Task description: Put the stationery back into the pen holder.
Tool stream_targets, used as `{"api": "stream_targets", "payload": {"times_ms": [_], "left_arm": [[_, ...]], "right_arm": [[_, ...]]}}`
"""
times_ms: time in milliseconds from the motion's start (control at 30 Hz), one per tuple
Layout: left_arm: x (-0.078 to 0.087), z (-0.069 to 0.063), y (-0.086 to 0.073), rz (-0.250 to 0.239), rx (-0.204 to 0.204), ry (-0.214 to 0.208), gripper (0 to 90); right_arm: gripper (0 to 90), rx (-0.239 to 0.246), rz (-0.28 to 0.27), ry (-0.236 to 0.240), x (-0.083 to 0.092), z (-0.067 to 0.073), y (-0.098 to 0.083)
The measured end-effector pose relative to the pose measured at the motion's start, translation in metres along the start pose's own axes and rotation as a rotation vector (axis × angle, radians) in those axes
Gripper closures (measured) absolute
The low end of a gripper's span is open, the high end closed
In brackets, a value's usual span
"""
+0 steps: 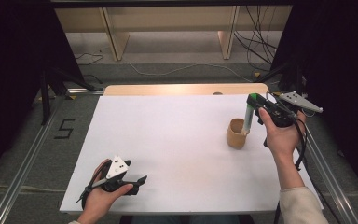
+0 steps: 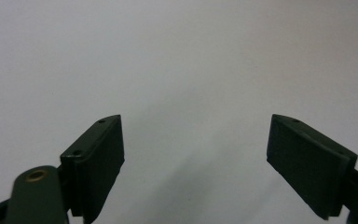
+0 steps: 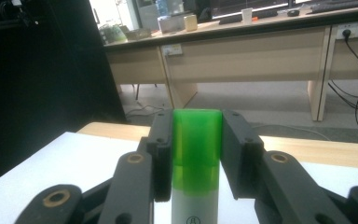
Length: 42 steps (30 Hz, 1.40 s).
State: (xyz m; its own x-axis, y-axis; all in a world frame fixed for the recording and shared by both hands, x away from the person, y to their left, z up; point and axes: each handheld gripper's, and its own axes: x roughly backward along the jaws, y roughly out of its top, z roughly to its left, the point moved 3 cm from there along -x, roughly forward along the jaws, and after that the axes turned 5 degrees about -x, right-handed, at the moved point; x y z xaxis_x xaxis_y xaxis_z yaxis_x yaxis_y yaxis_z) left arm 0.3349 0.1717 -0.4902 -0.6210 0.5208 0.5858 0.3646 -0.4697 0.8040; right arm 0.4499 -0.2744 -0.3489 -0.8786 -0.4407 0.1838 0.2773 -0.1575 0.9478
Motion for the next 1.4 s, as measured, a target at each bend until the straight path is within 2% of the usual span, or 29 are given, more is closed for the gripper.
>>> {"api": "stream_targets", "payload": {"times_ms": [667,1067,1400], "left_arm": [[0.0,0.0,0.0,-0.001,0.0,-0.001,18.8],[0.0,0.0,0.0,-0.001,-0.001,-0.001,18.9],[0.0,0.0,0.0,-0.002,0.0,-0.001,18.8]], "right_arm": [[67.3,0.033,-0.035,0.016,-0.022,-0.003,-0.009],[67.3,0.038,-0.03,0.005,-0.027,-0.007,-0.017],[67.3,0.059,-0.066,0.017,-0.03,-0.004,-0.018]]}}
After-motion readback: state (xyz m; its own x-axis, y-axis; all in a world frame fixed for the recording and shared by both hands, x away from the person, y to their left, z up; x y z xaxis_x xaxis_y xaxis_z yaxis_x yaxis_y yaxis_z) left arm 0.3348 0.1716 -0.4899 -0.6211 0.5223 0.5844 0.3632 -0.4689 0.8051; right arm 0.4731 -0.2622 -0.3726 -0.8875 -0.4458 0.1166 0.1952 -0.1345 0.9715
